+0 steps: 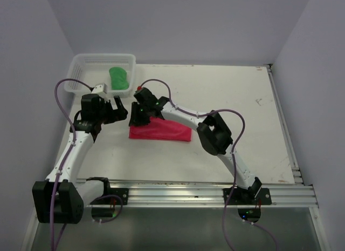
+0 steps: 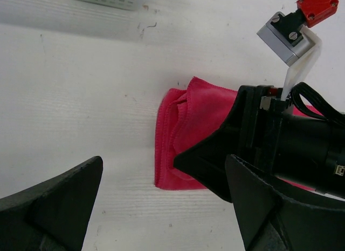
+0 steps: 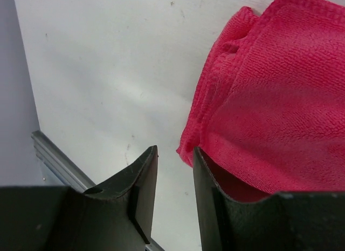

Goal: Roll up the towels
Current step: Fold the towel

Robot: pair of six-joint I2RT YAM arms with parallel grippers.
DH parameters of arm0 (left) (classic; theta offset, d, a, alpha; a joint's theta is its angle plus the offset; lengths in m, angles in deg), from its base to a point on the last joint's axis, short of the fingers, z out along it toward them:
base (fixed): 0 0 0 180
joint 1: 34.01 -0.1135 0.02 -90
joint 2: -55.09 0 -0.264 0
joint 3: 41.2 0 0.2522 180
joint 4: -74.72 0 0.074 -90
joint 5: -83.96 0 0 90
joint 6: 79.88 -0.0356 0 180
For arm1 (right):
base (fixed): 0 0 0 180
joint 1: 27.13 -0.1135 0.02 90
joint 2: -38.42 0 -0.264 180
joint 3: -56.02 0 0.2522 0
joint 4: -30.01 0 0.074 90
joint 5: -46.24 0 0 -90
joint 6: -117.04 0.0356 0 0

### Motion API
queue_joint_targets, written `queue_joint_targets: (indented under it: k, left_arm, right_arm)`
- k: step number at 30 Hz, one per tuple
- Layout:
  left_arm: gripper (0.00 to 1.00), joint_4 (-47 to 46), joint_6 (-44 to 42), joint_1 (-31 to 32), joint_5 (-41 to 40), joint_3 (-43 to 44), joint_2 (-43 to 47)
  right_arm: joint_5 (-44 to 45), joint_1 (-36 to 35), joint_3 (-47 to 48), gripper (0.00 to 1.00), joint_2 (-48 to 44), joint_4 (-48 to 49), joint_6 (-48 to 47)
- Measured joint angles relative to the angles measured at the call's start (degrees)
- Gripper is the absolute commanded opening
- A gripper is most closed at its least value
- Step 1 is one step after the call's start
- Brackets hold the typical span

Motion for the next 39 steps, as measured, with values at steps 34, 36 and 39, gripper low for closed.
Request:
queue_joint_targets:
  k: [34, 36, 39]
  left_arm:
    - [1.00, -0.55, -0.35, 0.70, 0.74, -1.57, -1.31]
    - [1.00, -0.52, -0.48, 0.70, 0.83, -1.88, -1.33]
    - [1.00, -0.66, -0.50, 0.70, 0.83, -1.88, -1.42]
  right_arm:
    - [3.48, 19.56, -67.87, 0.51, -53.94, 3.80, -3.15]
    - [3.45, 20.68, -69.96, 0.50, -54.99, 4.33, -1.90]
    - [2.58, 21.94, -71.30, 0.49, -55.54, 7.93, 0.04]
